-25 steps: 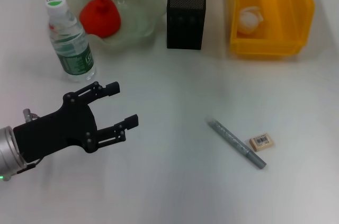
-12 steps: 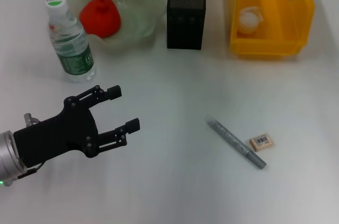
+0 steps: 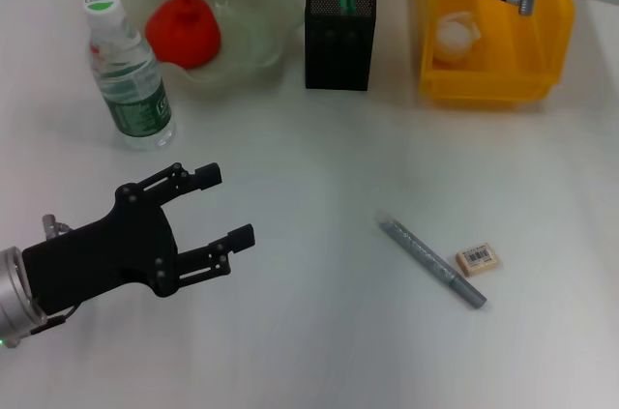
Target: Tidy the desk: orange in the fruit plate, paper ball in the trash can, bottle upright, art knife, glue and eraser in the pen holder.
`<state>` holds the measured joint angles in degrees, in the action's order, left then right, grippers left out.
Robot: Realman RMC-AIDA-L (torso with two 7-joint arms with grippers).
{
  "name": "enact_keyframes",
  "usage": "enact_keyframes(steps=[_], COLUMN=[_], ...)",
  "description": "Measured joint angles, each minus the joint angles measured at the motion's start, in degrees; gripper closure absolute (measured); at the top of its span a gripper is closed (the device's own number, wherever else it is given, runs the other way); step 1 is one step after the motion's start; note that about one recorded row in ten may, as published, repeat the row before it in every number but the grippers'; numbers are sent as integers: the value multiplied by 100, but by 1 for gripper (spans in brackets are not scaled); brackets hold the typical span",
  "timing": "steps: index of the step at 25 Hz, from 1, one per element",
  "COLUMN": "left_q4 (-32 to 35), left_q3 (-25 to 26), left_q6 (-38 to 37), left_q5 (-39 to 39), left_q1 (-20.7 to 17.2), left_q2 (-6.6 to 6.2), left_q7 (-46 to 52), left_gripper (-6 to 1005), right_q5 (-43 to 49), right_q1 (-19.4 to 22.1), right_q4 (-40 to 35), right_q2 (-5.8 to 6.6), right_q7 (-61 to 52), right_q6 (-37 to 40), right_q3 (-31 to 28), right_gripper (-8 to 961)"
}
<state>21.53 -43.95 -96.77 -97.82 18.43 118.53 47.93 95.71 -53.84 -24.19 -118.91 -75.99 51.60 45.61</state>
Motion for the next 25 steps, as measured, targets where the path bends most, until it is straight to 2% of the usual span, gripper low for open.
enact_keyframes(steps=[1, 11, 12, 16, 19, 21, 23, 25], left_q4=[0, 0, 0, 0, 2, 15, 34, 58], left_q3=[0, 0, 0, 0, 0, -1, -11, -55], left_q6=[0, 0, -1, -32, -41, -40, -41, -48], left_q5=[0, -31, -31, -31, -33, -37, -43, -64], left_q1=[0, 0, 0, 2, 3, 3, 3, 0], left_q2=[0, -14, -14, -15, -14, -15, -24, -34], left_q7=[0, -22, -22, -24, -24, -29, -31, -32], left_gripper=[186, 186, 186, 186, 186, 186, 186, 186], right_q5=[0, -46, -117, -217, 73, 302, 717, 1236], right_q1=[8, 67, 106, 408, 711, 858, 934, 920], right_q4=[8, -5, -61, -695, -1526, -2010, -2452, -2753], right_q2=[-2, -9, -9, 30, 158, 316, 524, 637], right_q7=[-4, -35, -42, -422, -1115, -1592, -2067, -2323], right_q6=[-1, 92, 235, 1202, 2215, 2876, 3624, 4248], right_q3=[0, -49, -50, 18, 213, 409, 571, 579], right_gripper=[779, 410, 371, 354, 350, 351, 351, 352])
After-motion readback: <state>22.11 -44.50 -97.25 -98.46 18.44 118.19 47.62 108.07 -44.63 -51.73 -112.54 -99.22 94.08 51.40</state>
